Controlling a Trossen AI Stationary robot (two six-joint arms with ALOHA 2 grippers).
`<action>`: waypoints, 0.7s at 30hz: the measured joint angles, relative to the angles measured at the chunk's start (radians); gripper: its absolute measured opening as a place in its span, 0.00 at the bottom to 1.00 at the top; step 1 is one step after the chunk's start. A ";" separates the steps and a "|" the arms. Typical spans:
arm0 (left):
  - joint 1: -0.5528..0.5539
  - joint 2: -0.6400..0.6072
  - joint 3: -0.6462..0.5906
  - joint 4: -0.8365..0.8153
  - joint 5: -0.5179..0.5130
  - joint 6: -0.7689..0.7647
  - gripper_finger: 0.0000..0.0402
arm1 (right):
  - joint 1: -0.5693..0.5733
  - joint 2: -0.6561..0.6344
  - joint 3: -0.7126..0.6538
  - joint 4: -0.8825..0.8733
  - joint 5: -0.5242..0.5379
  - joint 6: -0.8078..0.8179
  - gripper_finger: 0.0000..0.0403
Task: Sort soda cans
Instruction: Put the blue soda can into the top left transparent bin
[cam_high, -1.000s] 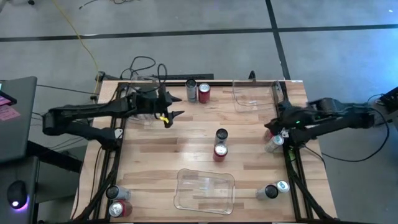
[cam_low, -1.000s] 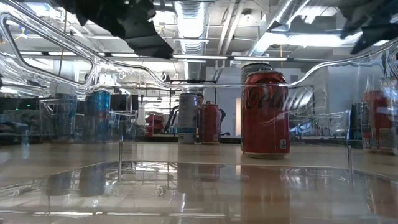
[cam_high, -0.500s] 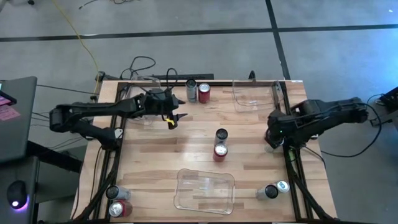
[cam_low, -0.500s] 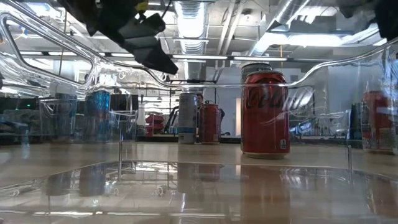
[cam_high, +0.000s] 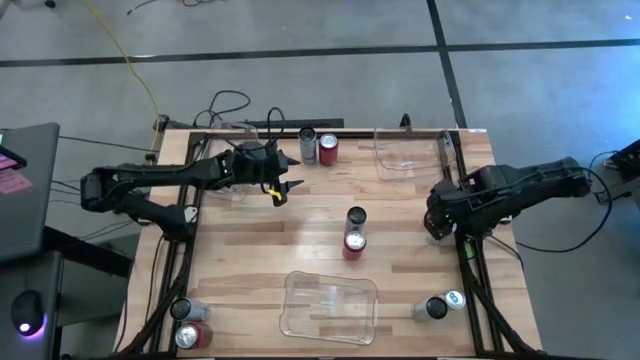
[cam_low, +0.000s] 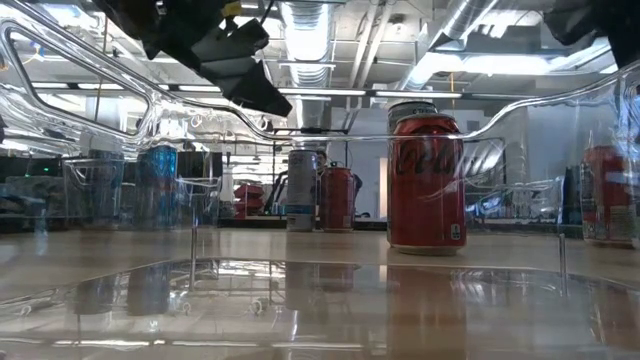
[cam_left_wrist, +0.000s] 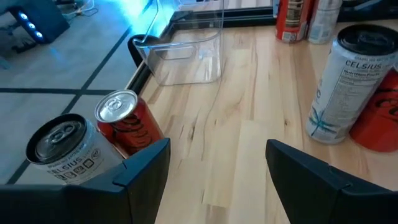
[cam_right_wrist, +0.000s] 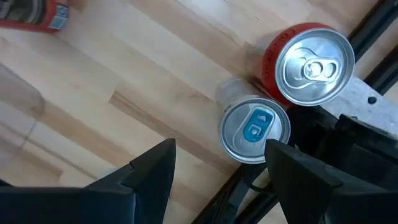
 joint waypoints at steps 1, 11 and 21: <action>0.000 0.000 0.000 0.000 0.000 0.000 0.65 | 0.000 -0.001 -0.010 -0.001 0.003 0.007 0.67; 0.000 0.000 0.000 -0.001 0.001 0.001 0.65 | -0.054 -0.015 -0.107 -0.002 0.006 0.018 0.67; 0.000 0.000 0.000 -0.002 0.002 0.000 0.65 | -0.080 -0.023 -0.186 0.010 -0.027 -0.014 0.67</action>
